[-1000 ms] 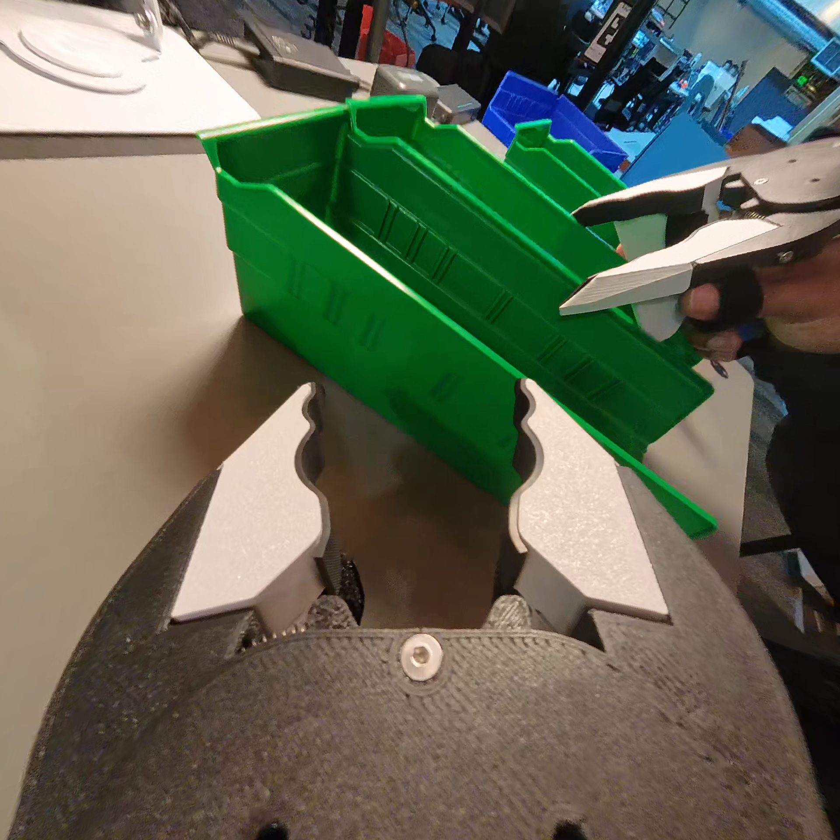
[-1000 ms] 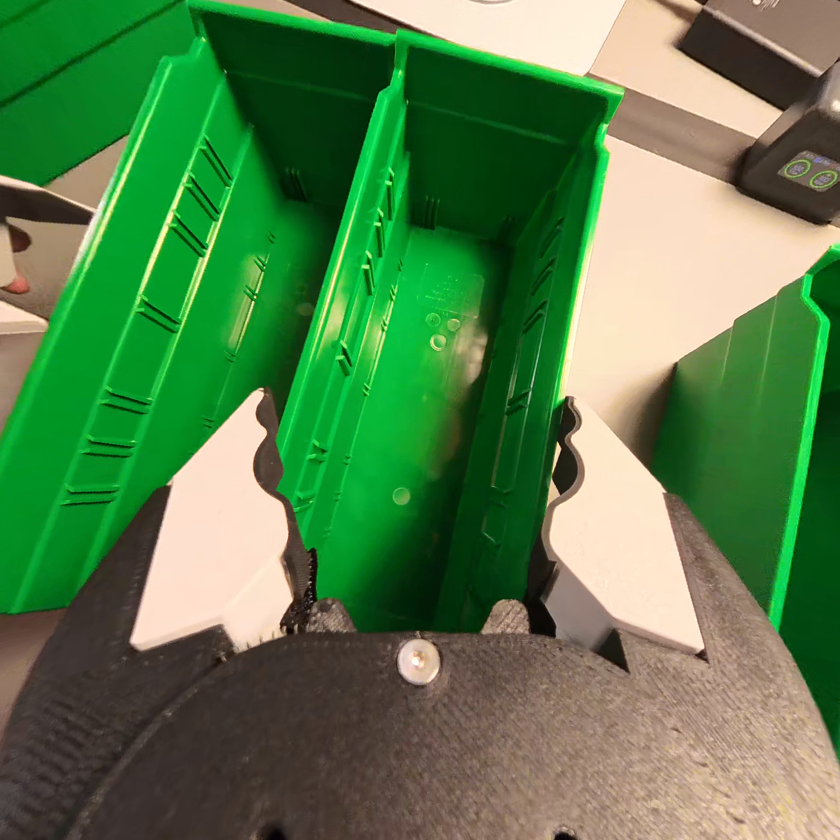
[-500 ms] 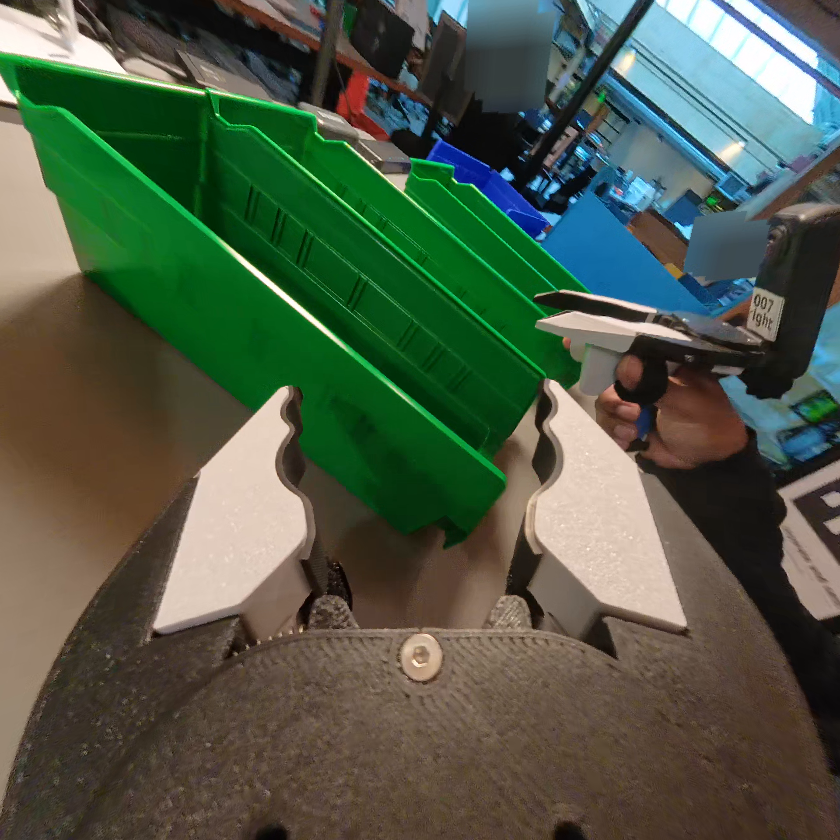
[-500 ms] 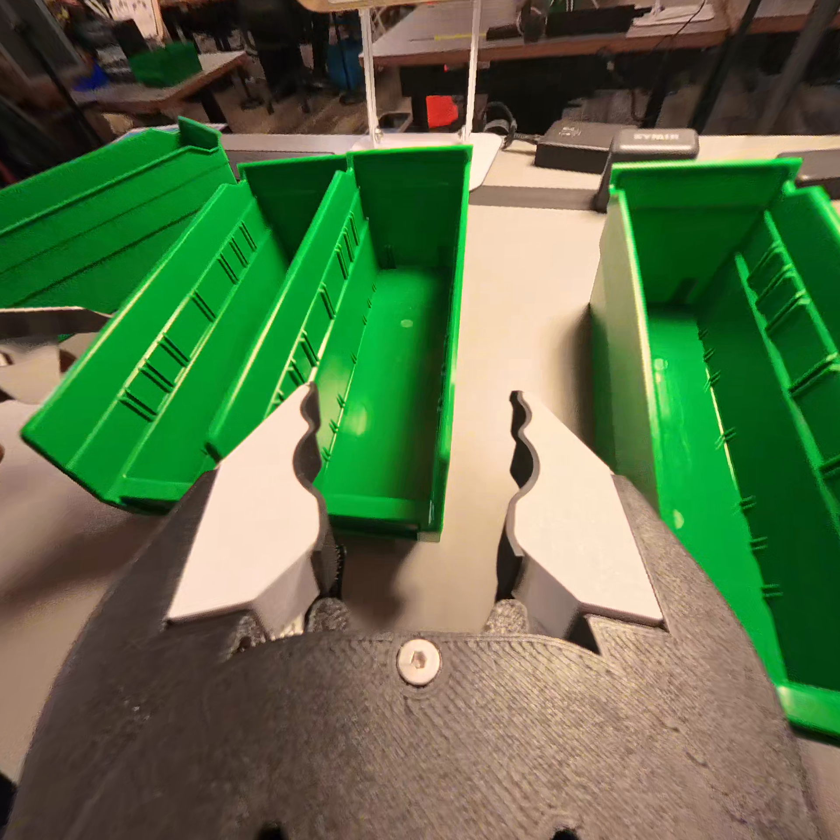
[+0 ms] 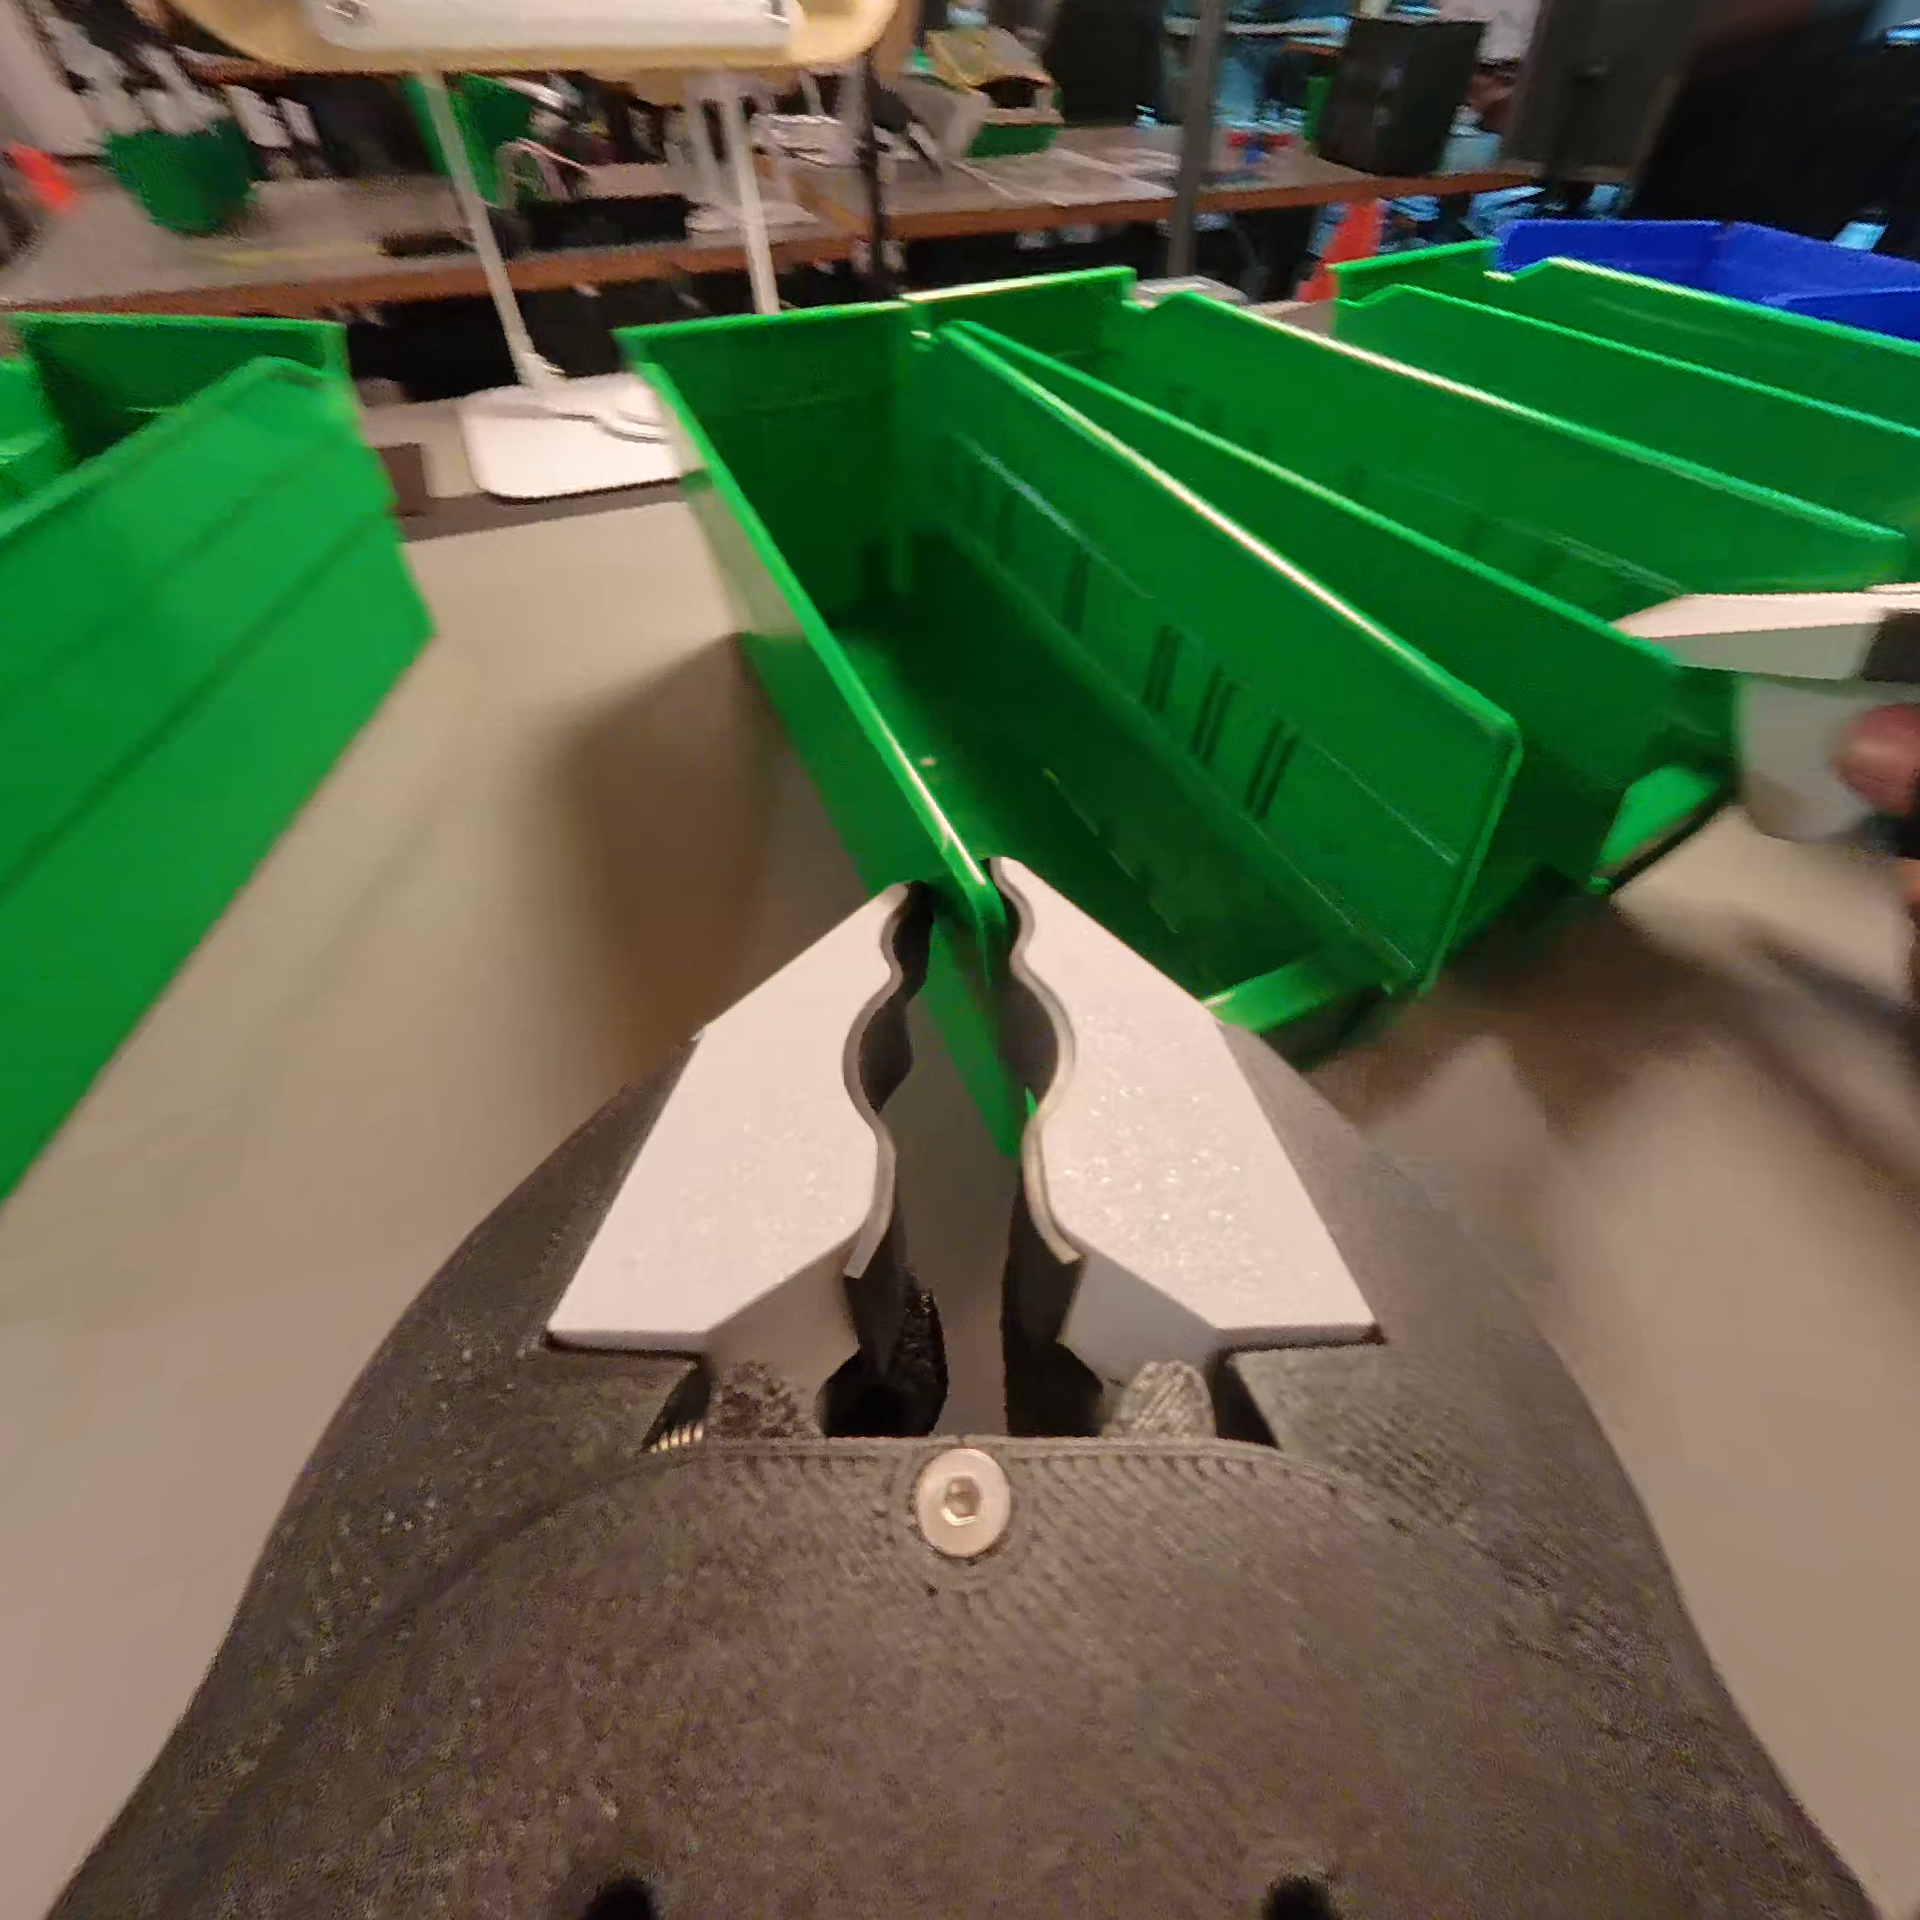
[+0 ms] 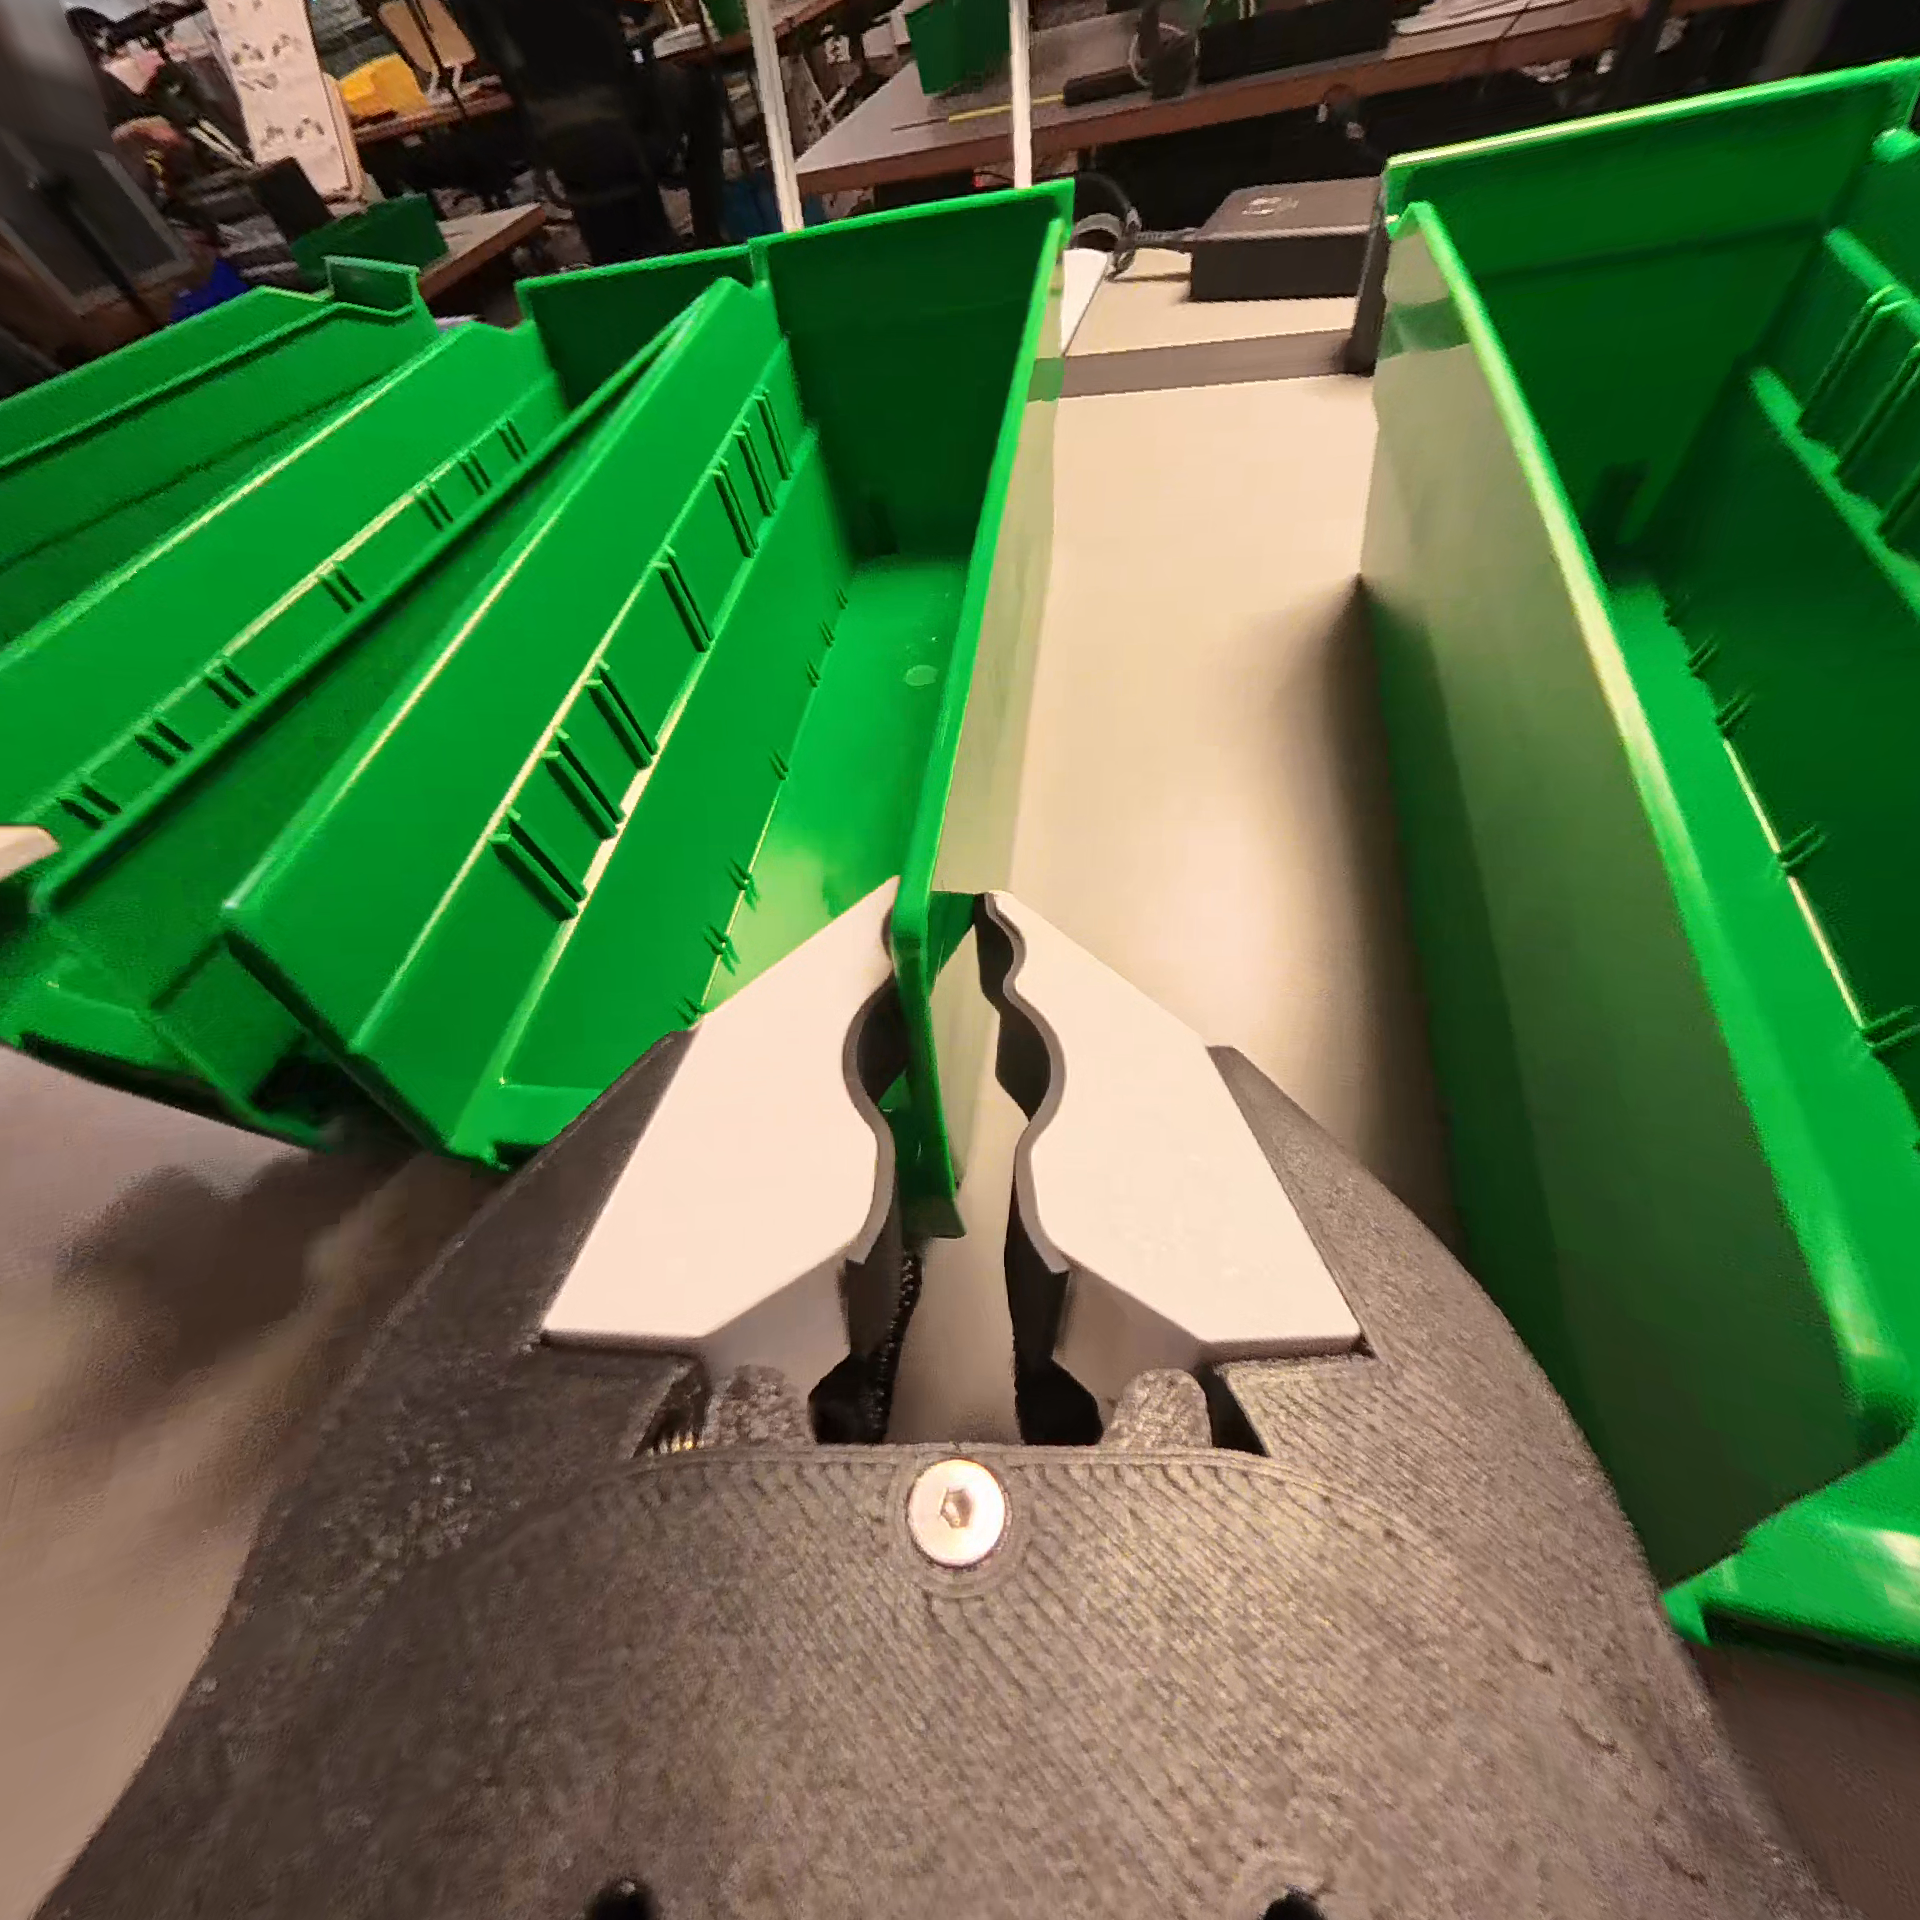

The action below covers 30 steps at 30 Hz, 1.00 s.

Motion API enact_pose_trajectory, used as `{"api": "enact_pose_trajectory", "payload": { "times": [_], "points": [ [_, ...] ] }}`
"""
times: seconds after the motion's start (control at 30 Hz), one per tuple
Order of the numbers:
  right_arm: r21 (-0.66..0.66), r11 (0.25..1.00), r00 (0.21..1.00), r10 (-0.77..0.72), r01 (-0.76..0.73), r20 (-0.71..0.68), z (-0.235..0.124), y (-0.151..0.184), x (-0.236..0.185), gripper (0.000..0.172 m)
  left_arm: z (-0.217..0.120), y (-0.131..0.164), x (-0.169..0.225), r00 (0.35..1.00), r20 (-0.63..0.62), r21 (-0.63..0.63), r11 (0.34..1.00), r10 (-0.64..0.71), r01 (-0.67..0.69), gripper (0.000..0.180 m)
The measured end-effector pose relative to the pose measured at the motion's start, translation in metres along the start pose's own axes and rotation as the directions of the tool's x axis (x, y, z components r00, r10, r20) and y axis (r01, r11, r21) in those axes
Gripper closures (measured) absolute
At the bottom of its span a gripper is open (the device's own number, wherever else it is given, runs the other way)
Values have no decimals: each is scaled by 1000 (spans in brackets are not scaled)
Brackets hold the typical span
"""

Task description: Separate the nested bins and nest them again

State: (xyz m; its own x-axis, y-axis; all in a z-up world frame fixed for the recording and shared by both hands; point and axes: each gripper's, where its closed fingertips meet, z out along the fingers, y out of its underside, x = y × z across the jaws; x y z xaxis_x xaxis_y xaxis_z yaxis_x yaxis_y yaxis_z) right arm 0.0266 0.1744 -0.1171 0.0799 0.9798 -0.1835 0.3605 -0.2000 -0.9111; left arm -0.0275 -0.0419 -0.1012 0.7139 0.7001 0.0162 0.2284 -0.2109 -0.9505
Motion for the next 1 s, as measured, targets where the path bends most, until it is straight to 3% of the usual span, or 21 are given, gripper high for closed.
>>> {"api": "enact_pose_trajectory", "payload": {
  "times": [0.13, 0.27, 0.53, 0.77, 0.83, 0.93, 1.0],
  "points": [
    [3, 1000, 1000, -9, 9, -5, -3, 1, -1, 166, -14, 3, -44, 992, 123, 48, 999, -24, 19, 180],
    [3, 1000, 1000, 4, -4, 5, -5, 2, -2, 166, -29, 7, -67, 988, 139, 69, 996, -64, 55, 180],
    [11, 1000, 999, 18, -18, -49, -6, 1, 5, 166, -47, 10, -87, 976, 205, 90, 994, -72, 55, 180],
    [6, 1000, 999, 19, -19, -27, -4, 1, 2, 165, -39, 5, -91, 977, 195, 106, 992, -82, 62, 180],
    [6, 1000, 999, 22, -22, 27, -4, 1, -4, 156, -41, 1, -87, 985, 149, 135, 988, -91, 71, 177],
    [68, 994, 993, 78, -84, 89, -14, -6, -5, 117, -60, -5, -88, 991, 106, 208, 977, -77, 53, 147],
    [141, 976, 977, 140, -164, 162, -28, -13, -6, 108, -77, -7, -98, 992, 116, 249, 968, -53, 23, 139]
  ]
}}
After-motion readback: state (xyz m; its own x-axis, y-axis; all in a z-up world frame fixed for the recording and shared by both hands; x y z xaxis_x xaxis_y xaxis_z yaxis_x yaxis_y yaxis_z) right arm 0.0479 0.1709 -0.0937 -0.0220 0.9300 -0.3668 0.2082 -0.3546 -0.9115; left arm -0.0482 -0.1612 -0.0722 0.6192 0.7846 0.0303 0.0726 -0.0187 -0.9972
